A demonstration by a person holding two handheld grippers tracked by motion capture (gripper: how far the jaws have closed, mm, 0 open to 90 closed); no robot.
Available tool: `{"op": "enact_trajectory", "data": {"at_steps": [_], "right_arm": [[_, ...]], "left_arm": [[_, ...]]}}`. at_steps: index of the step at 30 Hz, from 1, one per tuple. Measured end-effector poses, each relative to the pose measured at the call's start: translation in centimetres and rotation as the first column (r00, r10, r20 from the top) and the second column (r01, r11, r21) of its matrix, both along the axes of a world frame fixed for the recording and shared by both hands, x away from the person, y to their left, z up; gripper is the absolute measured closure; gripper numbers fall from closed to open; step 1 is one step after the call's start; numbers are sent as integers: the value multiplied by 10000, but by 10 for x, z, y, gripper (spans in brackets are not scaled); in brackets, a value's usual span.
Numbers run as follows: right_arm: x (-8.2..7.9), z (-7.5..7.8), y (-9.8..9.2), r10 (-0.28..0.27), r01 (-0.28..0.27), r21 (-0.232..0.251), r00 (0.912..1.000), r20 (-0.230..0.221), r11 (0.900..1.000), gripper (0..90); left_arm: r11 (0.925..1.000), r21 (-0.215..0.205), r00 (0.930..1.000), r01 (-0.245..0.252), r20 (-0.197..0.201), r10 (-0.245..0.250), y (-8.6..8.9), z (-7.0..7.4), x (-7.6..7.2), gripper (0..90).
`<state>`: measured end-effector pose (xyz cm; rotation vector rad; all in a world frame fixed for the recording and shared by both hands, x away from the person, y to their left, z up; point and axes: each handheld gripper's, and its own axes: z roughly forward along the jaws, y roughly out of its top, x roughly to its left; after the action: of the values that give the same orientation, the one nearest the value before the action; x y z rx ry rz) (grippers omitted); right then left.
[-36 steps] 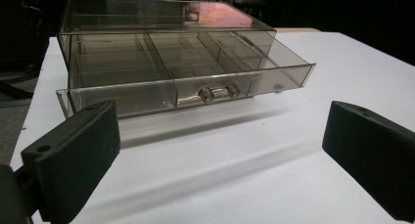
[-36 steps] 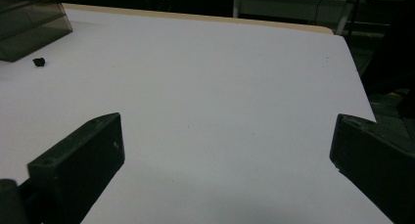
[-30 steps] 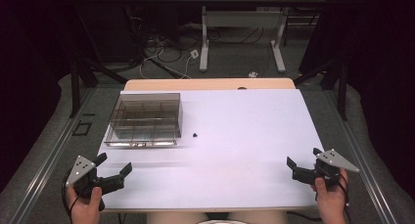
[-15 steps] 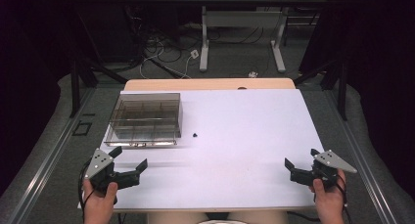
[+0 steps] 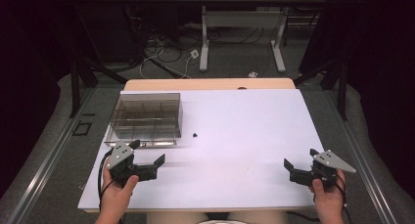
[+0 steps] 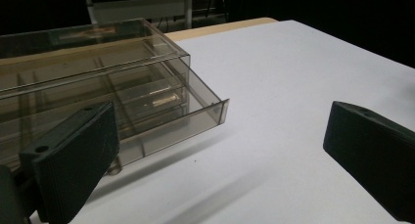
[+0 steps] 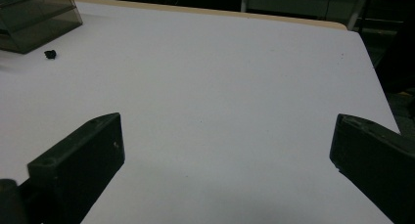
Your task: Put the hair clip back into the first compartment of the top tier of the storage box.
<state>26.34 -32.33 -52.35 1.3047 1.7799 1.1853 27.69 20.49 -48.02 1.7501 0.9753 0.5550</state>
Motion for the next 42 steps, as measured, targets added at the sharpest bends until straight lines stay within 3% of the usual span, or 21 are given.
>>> {"op": "enact_trajectory", "data": {"at_steps": [10, 22, 37, 42], "right_arm": [[0, -1, -1, -35, 35, 89, 10000, 73, 10000, 0], [0, -1, -1, 35, -35, 47, 10000, -7, 10000, 0], [-1, 0, -1, 36, -36, 41, 9999, -168, 10000, 0], [0, 0, -1, 71, -69, 97, 9999, -107, 9999, 0]], "left_arm": [[9979, -4, 9979, 641, -5, -641, -34, 9, 17, 5], [9948, 32, 9946, 1017, -217, -1016, -68, 18, 33, 5], [9982, -2, 9970, 597, -490, -596, -107, 16, 54, 78], [9980, 459, 9983, 444, -408, -425, -119, 12, 60, 109]]}}
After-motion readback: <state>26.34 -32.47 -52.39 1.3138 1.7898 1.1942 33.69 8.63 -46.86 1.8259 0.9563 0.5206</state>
